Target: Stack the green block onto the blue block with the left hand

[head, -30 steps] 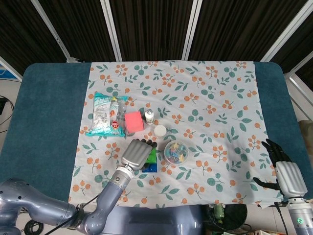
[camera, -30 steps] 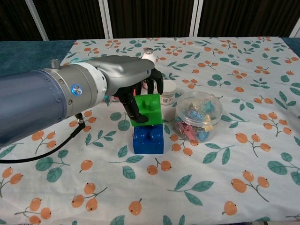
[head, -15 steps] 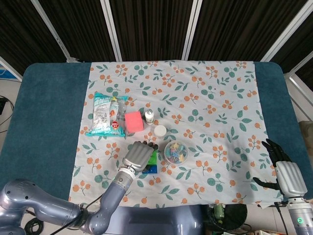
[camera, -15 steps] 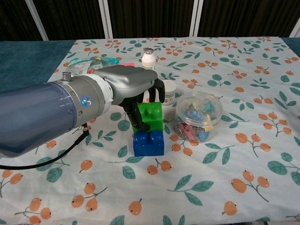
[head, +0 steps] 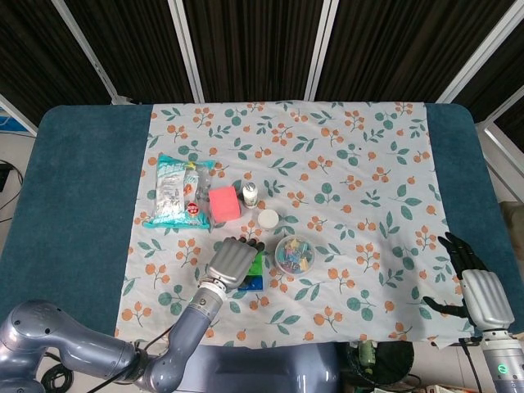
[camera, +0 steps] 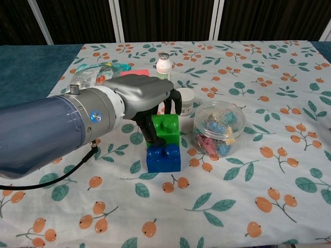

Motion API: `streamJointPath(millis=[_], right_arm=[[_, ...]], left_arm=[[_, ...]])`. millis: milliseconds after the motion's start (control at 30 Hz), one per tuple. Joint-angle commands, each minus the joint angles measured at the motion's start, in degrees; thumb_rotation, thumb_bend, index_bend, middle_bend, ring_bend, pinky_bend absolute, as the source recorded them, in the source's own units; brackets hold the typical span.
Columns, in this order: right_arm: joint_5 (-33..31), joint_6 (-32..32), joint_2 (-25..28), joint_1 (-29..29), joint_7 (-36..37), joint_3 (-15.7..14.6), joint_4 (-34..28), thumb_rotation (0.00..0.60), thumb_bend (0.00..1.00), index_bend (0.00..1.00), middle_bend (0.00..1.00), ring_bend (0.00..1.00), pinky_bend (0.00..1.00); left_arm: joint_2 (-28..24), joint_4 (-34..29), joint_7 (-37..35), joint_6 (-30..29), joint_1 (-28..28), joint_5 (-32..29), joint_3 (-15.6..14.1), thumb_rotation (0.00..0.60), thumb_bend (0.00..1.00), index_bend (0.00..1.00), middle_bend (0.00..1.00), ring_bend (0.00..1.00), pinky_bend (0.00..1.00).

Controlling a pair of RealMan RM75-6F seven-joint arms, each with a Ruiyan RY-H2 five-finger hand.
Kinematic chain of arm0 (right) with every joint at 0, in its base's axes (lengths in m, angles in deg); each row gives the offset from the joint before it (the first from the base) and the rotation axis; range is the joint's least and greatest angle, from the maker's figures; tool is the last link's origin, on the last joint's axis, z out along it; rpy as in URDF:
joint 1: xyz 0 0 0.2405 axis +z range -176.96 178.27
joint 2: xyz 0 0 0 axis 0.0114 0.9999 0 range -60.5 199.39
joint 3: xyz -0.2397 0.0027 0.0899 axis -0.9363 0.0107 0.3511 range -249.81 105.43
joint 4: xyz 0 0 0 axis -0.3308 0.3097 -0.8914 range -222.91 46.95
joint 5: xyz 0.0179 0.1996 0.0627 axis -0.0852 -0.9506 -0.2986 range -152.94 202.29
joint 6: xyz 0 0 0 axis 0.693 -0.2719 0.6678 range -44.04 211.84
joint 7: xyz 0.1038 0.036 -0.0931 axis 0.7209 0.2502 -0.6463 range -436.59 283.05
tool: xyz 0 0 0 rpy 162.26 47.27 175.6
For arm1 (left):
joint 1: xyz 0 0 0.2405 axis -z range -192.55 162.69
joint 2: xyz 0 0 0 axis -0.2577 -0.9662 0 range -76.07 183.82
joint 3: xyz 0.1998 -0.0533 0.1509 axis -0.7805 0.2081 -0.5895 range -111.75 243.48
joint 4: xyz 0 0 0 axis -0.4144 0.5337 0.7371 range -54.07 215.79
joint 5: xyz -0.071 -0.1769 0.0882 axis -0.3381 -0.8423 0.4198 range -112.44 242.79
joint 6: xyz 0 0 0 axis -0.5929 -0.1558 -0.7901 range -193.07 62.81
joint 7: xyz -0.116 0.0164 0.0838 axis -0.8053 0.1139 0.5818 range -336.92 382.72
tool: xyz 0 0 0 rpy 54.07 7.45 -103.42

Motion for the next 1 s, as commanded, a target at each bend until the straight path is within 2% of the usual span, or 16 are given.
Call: streamJointPath(millis=[33, 167, 233, 500, 667, 733, 867, 1000], right_arm=[[0.03, -0.04, 0.0, -0.02, -0.09, -0.02, 0.0, 0.6, 0.12, 0.0, 0.0, 0.0, 0.2], [0.01, -0.03, 0.0, -0.03, -0.18, -0.02, 0.0, 0.6, 0.12, 0.0, 0.0, 0.0, 0.2], [0.01, -0.06, 0.0, -0.04, -0.24, -0.01, 0.01, 0.6, 0.12, 0.0, 0.0, 0.0, 0.2], [0.07, -0.12, -0.04, -0.08, -0.47, -0.04, 0.06, 0.6, 0.12, 0.0, 0.0, 0.0, 0.2], [0.31, -0.38, -0.06, -0.15, -0.9, -0.08, 0.09, 0.6, 0.12, 0.0, 0.0, 0.0, 0.2], [0.31, -0.44, -0.06, -0.17, -0.97, -0.07, 0.08, 0.6, 0.12, 0.0, 0.0, 0.0, 0.2], [0.56, -0.53, -0.17, -0.17, -1.44, -0.15, 0.15, 0.6, 0.12, 0.0, 0.0, 0.0, 0.2], [0.65, -0.73, -0.31, -0.21, -1.94, -0.14, 0.2, 0.6, 0.12, 0.0, 0.0, 0.0, 0.2]], left_arm=[[-0.82, -0.97, -0.11, -0.29, -0.3, 0.03, 0.03, 0.6, 0.24, 0.32, 0.31, 0.24, 0.36], [-2.09, -2.12, 0.08, -0.2, -0.44, -0.34, 0.06, 0.6, 0.14, 0.12, 0.11, 0.06, 0.19], [-2.65, -2.56, -0.27, -0.34, -0.64, -0.01, 0.13, 0.6, 0.12, 0.07, 0.08, 0.04, 0.17], [-6.91, -6.78, -2.22, -1.59, -2.58, 3.34, -1.14, 0.6, 0.12, 0.05, 0.05, 0.03, 0.16], [-13.69, -11.31, -7.56, -4.57, -8.11, 14.24, -7.6, 0.6, 0.12, 0.05, 0.05, 0.03, 0.16], [-16.82, -11.47, -10.25, -5.96, -11.04, 20.59, -11.76, 0.6, 0.12, 0.05, 0.05, 0.03, 0.15], [-21.75, -8.98, -17.24, -9.74, -17.57, 32.61, -19.69, 0.6, 0.12, 0.03, 0.02, 0.01, 0.12], [-24.55, -4.92, -24.11, -13.27, -23.27, 39.43, -24.43, 0.6, 0.12, 0.0, 0.0, 0.0, 0.07]])
